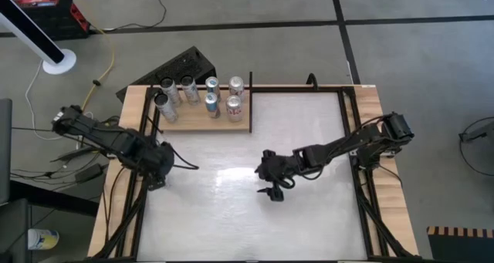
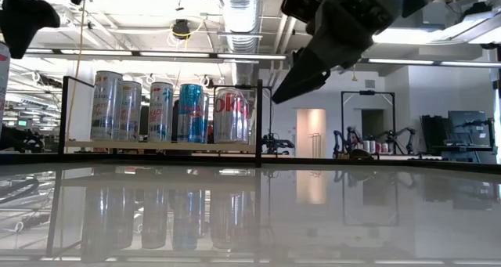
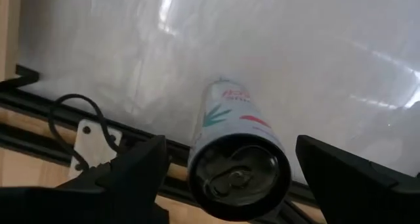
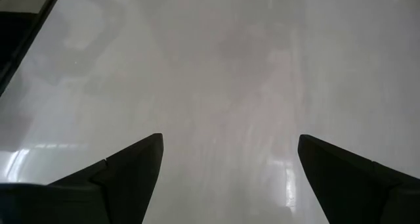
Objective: Place canned beverage on shelf
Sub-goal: Put the white-pink soda can on the shelf aligned with the other white-pink soda can
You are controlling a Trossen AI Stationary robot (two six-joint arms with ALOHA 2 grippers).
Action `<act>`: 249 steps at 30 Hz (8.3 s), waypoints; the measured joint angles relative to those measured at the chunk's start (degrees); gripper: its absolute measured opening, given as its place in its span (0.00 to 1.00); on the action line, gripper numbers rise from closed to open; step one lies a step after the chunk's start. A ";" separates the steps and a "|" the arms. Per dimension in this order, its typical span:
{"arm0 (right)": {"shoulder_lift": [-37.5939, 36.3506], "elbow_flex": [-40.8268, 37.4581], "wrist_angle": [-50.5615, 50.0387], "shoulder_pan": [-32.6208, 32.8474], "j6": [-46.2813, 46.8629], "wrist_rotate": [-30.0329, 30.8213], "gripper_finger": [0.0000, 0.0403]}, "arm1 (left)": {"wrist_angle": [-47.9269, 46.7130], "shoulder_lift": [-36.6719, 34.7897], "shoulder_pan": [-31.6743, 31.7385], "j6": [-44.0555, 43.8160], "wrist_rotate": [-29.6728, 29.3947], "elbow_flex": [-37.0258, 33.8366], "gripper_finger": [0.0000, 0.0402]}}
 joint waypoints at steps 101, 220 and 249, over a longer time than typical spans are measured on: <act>0.00 0.00 3.37 -3.13 -4.62 0.13 0.94 | 6.57 22.77 11.92 31.50 0.84 10.38 0.87; 0.00 0.00 4.15 -8.73 -9.12 -0.02 0.94 | 0.10 29.20 58.84 66.69 -9.20 32.99 0.79; 0.00 0.00 6.12 -8.27 -8.70 -0.04 0.94 | 8.20 7.31 50.06 62.31 0.86 12.94 0.42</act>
